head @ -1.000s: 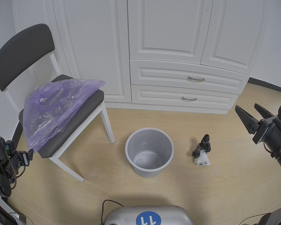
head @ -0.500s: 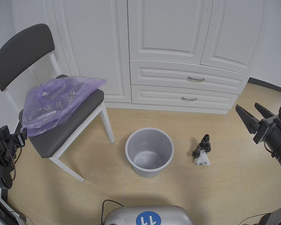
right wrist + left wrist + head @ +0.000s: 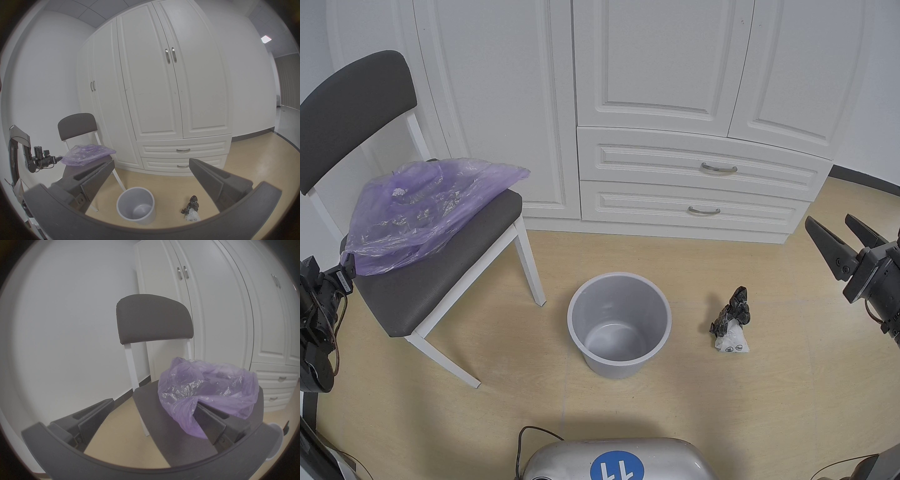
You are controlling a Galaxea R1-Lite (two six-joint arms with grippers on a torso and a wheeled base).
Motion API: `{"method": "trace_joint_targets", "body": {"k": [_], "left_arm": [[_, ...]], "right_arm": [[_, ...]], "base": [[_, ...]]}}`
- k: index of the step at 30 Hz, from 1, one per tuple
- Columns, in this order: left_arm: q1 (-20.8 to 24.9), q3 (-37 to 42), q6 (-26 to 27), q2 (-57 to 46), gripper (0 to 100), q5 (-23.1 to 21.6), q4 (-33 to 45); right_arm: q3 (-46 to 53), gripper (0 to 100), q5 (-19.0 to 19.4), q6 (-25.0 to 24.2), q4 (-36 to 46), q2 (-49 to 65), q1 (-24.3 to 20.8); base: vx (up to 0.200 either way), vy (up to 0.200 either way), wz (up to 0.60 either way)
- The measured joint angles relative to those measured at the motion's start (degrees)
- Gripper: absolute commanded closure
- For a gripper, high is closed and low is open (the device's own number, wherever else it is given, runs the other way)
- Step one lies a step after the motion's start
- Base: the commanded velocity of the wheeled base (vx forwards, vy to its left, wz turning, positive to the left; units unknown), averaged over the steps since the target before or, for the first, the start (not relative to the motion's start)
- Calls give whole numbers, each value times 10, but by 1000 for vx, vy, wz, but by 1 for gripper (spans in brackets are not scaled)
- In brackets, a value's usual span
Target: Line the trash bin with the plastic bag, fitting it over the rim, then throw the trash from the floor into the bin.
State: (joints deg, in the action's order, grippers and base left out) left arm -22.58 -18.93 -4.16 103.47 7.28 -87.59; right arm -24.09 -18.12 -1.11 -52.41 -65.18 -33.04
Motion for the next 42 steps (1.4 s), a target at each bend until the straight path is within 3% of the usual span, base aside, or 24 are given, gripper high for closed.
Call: {"method": "trace_joint_targets", "body": {"k": [24, 25, 42], "left_arm": [[8, -29, -56, 39, 0, -3, 0], [8, -29, -56, 39, 100, -3, 0], [24, -21, -57, 39, 100, -2, 0]], "right_arm": [[4, 0, 2, 1, 1, -1, 0], [4, 0, 2, 1, 1, -1, 0], [25, 0, 4, 15, 2, 1, 1]], "base": [[0, 0, 0], [0, 0, 0], [0, 0, 0]]}}
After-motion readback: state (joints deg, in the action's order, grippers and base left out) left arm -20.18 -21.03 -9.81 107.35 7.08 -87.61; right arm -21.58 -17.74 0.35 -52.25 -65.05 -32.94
